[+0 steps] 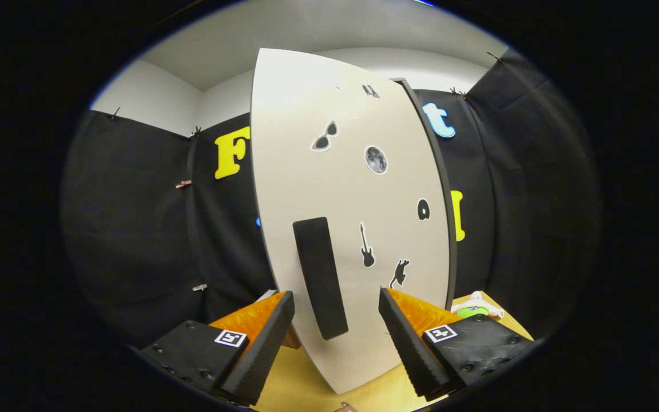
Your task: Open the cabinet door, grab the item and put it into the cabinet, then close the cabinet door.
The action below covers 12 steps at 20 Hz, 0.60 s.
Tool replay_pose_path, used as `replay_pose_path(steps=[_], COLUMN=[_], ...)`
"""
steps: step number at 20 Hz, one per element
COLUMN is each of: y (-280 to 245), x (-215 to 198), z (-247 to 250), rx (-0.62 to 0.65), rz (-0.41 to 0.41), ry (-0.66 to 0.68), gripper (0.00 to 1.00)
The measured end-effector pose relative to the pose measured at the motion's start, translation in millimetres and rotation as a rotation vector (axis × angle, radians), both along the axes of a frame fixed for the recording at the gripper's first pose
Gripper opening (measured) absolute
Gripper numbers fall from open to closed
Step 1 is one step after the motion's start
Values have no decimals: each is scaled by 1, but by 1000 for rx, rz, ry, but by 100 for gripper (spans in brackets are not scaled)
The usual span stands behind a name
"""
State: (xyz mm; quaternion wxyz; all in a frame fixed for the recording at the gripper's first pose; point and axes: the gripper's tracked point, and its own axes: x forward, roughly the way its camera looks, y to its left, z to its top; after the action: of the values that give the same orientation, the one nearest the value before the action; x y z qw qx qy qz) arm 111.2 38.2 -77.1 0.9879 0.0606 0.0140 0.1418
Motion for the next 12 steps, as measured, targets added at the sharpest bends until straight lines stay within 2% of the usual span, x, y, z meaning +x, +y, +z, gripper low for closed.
replay_pose_path(steps=[5, 12], y=[-16, -38], x=[1, 9], z=[7, 3], rx=[-128, -84], rz=[-75, -74], ry=[-56, 2], gripper=[97, 96])
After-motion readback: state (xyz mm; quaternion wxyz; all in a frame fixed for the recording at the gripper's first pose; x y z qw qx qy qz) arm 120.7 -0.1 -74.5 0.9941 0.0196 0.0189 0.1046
